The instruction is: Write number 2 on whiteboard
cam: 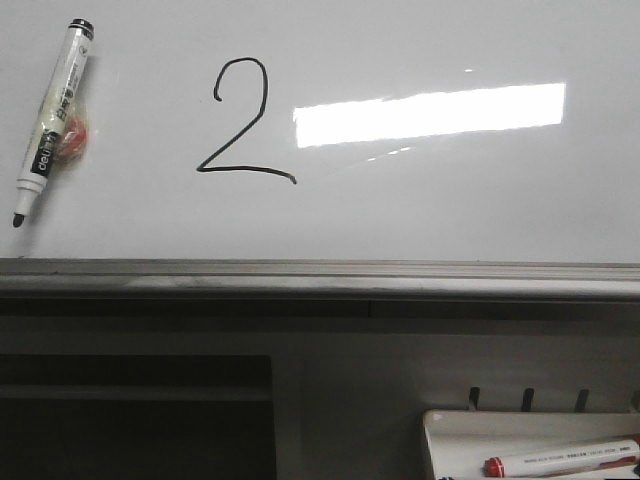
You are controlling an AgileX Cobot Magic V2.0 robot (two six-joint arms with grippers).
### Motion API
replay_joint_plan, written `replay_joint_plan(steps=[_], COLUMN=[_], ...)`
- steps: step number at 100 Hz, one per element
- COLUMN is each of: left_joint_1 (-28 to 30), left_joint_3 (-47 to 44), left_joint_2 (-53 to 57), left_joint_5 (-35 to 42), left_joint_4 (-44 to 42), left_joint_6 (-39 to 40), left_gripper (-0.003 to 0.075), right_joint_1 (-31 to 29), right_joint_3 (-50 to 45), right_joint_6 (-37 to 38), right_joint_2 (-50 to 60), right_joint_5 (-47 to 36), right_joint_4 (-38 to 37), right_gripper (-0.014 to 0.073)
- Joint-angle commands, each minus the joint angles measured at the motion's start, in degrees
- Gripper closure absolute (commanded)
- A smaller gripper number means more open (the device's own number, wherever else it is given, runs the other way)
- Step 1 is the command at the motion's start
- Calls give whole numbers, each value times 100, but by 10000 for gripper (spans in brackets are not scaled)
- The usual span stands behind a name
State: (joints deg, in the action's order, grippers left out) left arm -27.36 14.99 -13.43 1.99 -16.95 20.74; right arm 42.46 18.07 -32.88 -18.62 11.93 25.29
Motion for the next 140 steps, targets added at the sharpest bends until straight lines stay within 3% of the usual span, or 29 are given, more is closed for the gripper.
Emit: replay_joint_plan(steps=[1, 11, 23, 48, 53, 75, 140], left_joint_1=[242, 842, 1607, 2565, 2607, 2604, 2604], left_joint_3=[150, 84, -341, -1437, -1580, -1568, -1568], left_joint_2=[143, 485, 955, 1512, 1512, 1512, 1512], left_joint_5=[95, -326, -291, -241, -265, -1783, -1783], left_joint_4=[224, 230, 342, 1529, 1695, 1918, 1930], left_joint_6=[20, -142, -548, -1621, -1680, -1972, -1972], left_gripper=[741, 741, 741, 741, 741, 741, 741], right_joint_1=[-28, -28, -28, -28, -28, -28, -28], right_joint_3=[146, 146, 146, 146, 146, 146, 146], right_joint_6=[-47, -47, -47, -47, -47, -47, -47], right_joint_2=[-16, -16, -16, -16, -16, -16, -16], right_joint_5=[-383, -383, -383, -383, -383, -383, -383], right_joint_4=[1, 1, 1, 1, 1, 1, 1], right_gripper=[664, 664, 664, 664, 664, 664, 664])
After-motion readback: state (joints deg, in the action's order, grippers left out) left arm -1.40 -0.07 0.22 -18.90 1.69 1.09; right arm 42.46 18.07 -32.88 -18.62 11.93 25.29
